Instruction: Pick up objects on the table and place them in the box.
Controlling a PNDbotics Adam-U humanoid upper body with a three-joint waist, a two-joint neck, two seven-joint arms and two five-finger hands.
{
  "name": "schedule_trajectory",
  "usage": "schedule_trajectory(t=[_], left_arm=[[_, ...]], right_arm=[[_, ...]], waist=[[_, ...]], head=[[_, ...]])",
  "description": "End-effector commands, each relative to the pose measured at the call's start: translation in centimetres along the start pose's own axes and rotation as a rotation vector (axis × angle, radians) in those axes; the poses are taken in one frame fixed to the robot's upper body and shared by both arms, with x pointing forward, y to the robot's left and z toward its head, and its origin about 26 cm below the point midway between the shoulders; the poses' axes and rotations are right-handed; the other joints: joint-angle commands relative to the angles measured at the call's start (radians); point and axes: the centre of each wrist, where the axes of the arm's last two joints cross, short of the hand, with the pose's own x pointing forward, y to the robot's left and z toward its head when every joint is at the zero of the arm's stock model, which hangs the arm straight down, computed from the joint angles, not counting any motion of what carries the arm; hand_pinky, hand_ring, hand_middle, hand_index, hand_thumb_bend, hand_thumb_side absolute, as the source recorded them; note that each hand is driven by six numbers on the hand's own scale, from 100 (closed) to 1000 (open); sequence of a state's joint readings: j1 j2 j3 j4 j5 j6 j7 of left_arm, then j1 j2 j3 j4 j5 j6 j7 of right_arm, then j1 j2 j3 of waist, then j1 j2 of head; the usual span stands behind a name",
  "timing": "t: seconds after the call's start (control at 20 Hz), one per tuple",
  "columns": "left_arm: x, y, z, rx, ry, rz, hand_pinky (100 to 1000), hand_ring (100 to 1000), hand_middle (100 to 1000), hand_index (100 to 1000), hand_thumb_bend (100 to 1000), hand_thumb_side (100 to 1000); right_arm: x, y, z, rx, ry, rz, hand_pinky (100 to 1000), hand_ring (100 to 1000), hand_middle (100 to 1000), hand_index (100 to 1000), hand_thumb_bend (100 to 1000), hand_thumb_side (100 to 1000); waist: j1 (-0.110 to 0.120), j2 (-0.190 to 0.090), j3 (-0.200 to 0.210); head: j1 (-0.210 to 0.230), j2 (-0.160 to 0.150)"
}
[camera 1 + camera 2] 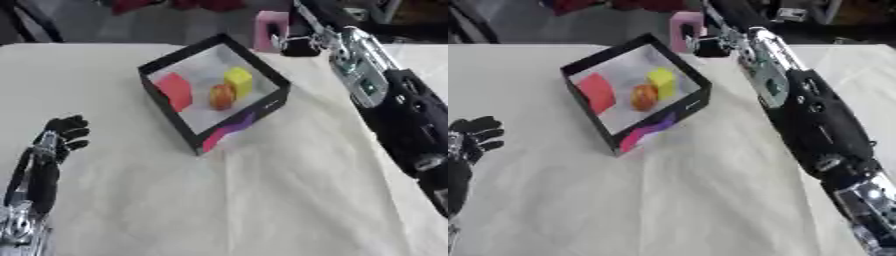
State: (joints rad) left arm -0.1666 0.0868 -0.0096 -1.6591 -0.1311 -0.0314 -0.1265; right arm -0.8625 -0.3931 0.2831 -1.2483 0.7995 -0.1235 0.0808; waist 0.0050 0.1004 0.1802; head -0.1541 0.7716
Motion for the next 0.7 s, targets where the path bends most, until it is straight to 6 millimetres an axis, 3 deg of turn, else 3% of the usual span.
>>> schedule_trajectory(t=[0.05, 0.35, 0.55, 0.65, 0.7], left_arm=[[0.9, 0.2, -0.5, 0.0, -0.04, -0.007, 787, 788, 732, 816, 128, 1000], [1.3, 0.4, -0.8, 0.024, -0.059, -0.002, 786, 785, 726, 814, 132, 1000], [1.7, 0.7, -0.9, 0.052, -0.072, 0.003, 786, 785, 726, 814, 133, 1000], [1.7, 0.8, -0.9, 0.059, -0.072, 0.003, 786, 785, 725, 814, 133, 1000], [1.7, 0.8, -0.9, 0.061, -0.072, 0.003, 786, 785, 725, 813, 134, 1000]], right_arm=[[1.3, -0.5, -1.3, 0.015, -0.06, 0.024, 679, 464, 853, 967, 100, 100], [1.7, 2.6, -2.3, 0.115, -0.085, 0.001, 686, 473, 857, 968, 100, 100], [1.2, 5.2, -2.0, 0.2, -0.077, -0.014, 711, 554, 868, 970, 100, 100], [0.8, 6.1, -1.7, 0.229, -0.077, -0.017, 729, 633, 865, 969, 100, 205], [0.7, 6.3, -1.6, 0.241, -0.08, -0.018, 752, 713, 865, 968, 100, 321]], waist=[[0.009, -0.001, 0.006], [0.009, 0.006, 0.024], [0.008, 0.007, 0.029], [0.007, 0.007, 0.028], [0.006, 0.006, 0.027]], head=[[-0.007, -0.002], [-0.014, -0.002], [-0.014, -0.002], [-0.011, -0.002], [-0.01, -0.002]])
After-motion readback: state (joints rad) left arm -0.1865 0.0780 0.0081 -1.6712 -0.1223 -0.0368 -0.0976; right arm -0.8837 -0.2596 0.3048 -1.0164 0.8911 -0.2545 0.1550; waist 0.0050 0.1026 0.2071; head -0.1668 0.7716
